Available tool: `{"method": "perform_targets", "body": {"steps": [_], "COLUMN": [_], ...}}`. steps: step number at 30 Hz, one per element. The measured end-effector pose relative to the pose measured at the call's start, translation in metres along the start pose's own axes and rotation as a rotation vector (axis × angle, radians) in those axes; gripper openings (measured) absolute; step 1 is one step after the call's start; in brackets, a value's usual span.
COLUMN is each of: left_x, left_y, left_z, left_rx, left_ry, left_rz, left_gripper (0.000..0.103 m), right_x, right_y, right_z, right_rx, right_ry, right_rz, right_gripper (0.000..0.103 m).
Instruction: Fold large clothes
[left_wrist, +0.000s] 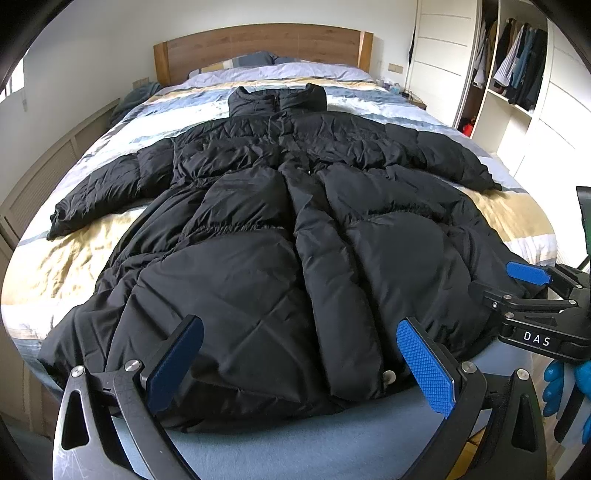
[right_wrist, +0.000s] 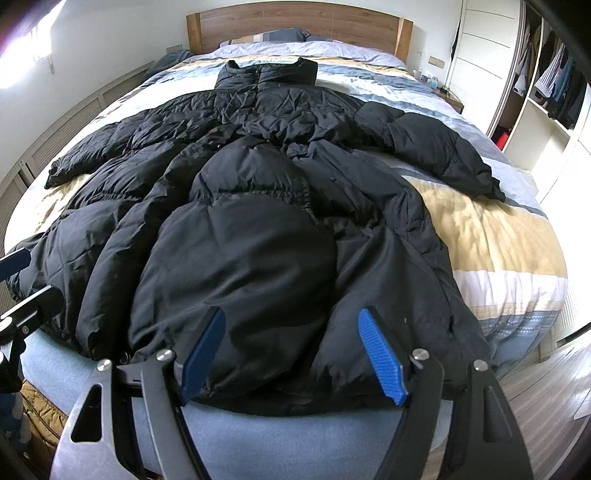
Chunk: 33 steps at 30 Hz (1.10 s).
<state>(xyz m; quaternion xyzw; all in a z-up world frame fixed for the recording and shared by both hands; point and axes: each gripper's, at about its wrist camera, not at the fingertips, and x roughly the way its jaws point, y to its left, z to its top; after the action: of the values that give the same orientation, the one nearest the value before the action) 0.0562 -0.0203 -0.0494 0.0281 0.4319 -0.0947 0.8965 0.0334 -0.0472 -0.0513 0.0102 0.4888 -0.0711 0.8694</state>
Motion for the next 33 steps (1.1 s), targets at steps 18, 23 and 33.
{"method": "perform_targets", "body": {"steps": [18,23,33], "left_x": [0.0044,0.0070,0.0100], "left_y": [0.0002,0.0018,0.0003], "left_z": [-0.0007,-0.0017,-0.0002], "left_rx": [0.003,0.005,0.007], "left_ry": [0.012,0.016,0.030], "left_rz": [0.007,0.006,0.016], "left_gripper": [0.102,0.102,0.102], "right_x": [0.0025,0.0029,0.0040], "right_y": [-0.0020,-0.0022,-0.0032], "right_z": [0.0008,0.0011,0.0018], "right_rx": [0.001,0.000,0.002], "right_ry": [-0.002,-0.002,-0.002], "right_rz": [0.001,0.001,0.004], "right_gripper": [0.074,0.074,0.074]}}
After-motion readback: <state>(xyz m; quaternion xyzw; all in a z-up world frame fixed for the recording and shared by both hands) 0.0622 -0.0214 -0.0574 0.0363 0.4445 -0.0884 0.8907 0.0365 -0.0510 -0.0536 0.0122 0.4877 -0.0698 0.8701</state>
